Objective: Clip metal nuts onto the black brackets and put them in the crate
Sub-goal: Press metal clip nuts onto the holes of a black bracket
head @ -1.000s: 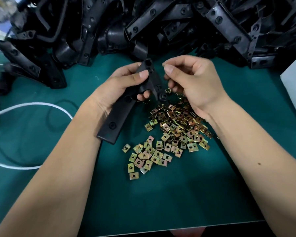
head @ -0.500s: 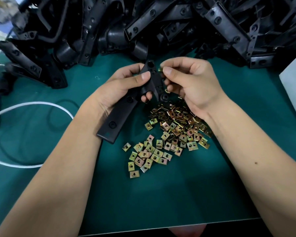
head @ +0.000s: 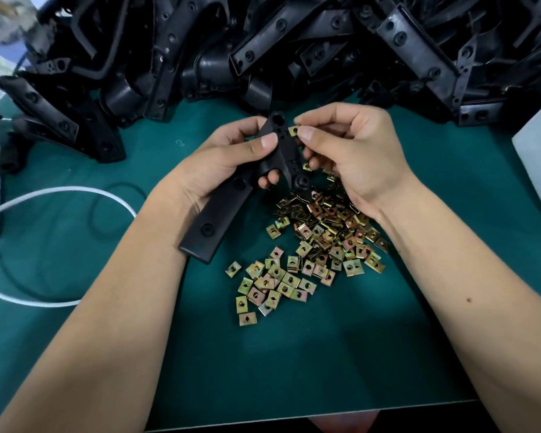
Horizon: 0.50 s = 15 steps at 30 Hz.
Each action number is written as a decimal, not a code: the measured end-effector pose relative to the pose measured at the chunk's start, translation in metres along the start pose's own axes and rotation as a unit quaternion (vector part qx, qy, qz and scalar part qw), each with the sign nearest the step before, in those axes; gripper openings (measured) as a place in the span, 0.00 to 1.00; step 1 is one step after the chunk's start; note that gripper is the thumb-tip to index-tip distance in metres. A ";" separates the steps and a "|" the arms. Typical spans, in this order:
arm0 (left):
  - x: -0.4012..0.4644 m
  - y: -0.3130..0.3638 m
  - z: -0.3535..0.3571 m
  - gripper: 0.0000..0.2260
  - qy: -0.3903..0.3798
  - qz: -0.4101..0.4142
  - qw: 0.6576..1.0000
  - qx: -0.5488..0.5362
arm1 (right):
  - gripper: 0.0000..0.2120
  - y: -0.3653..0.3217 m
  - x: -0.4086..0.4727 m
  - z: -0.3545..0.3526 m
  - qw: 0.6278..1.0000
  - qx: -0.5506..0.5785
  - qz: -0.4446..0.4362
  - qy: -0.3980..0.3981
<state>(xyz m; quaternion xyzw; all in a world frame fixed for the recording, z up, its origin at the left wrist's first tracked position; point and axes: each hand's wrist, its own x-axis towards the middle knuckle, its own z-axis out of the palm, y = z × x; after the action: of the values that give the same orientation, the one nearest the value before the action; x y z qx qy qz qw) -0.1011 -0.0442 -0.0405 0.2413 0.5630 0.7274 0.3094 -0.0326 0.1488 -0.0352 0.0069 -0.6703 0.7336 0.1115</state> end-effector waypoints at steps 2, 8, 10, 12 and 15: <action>0.000 0.000 0.000 0.14 0.001 -0.004 1.000 0.000 | 0.06 0.000 0.000 0.000 1.000 0.002 0.000 0.000; 0.001 0.002 0.002 0.12 0.011 -0.015 1.000 0.016 | 0.03 -0.002 -0.002 0.004 0.998 0.032 0.039 0.025; 0.001 0.002 0.004 0.09 0.014 -0.013 0.999 0.027 | 0.04 -0.002 -0.003 0.006 0.998 0.020 0.034 0.046; 0.000 0.002 0.006 0.08 0.018 -0.010 0.999 0.026 | 0.06 -0.002 -0.004 0.007 0.998 0.024 0.026 0.058; 0.001 0.002 0.008 0.08 0.020 -0.007 0.999 0.042 | 0.07 -0.002 -0.006 0.011 0.998 0.011 0.015 0.053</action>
<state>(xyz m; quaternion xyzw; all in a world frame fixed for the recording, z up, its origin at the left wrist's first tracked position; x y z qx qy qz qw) -0.0964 -0.0386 -0.0369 0.2354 0.6006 0.7058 0.2928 -0.0276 0.1374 -0.0334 -0.0408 -0.6557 0.7416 0.1357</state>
